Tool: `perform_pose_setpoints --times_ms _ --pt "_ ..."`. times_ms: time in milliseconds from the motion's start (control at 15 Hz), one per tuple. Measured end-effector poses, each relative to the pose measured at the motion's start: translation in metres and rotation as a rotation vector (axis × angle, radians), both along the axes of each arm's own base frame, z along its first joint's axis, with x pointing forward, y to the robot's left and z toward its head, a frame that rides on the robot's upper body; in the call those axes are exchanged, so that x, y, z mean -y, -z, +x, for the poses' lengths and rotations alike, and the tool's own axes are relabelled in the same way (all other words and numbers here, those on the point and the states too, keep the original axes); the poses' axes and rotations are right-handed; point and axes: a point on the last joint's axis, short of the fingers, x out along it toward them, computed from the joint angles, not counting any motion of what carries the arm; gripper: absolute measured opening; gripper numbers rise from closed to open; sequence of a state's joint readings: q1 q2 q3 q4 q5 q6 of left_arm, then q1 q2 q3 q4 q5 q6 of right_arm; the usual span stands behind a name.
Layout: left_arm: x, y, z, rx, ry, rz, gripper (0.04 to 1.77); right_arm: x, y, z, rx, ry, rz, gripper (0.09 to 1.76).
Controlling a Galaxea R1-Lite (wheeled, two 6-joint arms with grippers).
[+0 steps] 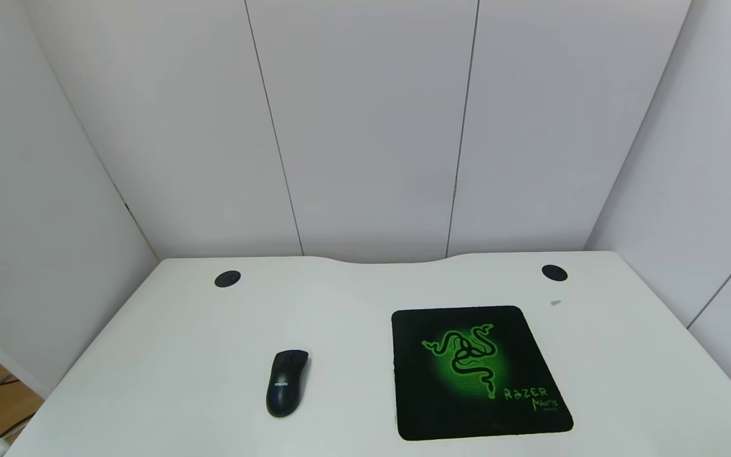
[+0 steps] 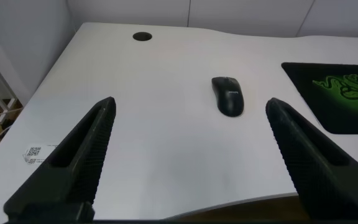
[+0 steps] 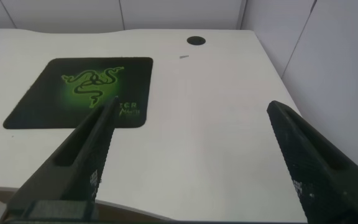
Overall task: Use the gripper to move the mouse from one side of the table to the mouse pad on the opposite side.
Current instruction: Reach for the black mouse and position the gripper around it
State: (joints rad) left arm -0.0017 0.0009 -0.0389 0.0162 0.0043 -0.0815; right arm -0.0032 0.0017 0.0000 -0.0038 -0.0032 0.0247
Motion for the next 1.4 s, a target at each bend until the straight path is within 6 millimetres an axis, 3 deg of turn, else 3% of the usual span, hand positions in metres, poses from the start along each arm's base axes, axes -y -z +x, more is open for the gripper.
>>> perform_pose_setpoints --times_ms 200,400,600,867,1133,1400 --pt "0.0 -0.029 -0.007 0.032 0.0 -0.001 1.72 0.0 0.0 0.0 0.0 0.0 0.0 1.71" --pt "0.0 -0.076 -0.008 0.045 -0.005 -0.001 1.72 0.0 0.0 0.0 0.001 0.0 0.0 1.71" --pt "0.0 -0.124 0.002 0.017 -0.012 -0.001 1.72 0.0 0.0 0.0 0.0 0.0 0.0 1.71" --pt "0.0 -0.177 0.025 -0.172 -0.002 0.003 1.72 0.0 0.0 0.0 0.0 0.0 0.0 1.71" --pt "0.001 -0.201 0.066 -0.418 0.015 0.006 1.72 0.0 0.0 0.0 0.0 0.0 0.0 1.71" --pt "0.005 -0.204 0.117 -0.626 0.05 0.015 1.72 0.0 0.0 0.0 0.0 0.0 0.0 1.71"
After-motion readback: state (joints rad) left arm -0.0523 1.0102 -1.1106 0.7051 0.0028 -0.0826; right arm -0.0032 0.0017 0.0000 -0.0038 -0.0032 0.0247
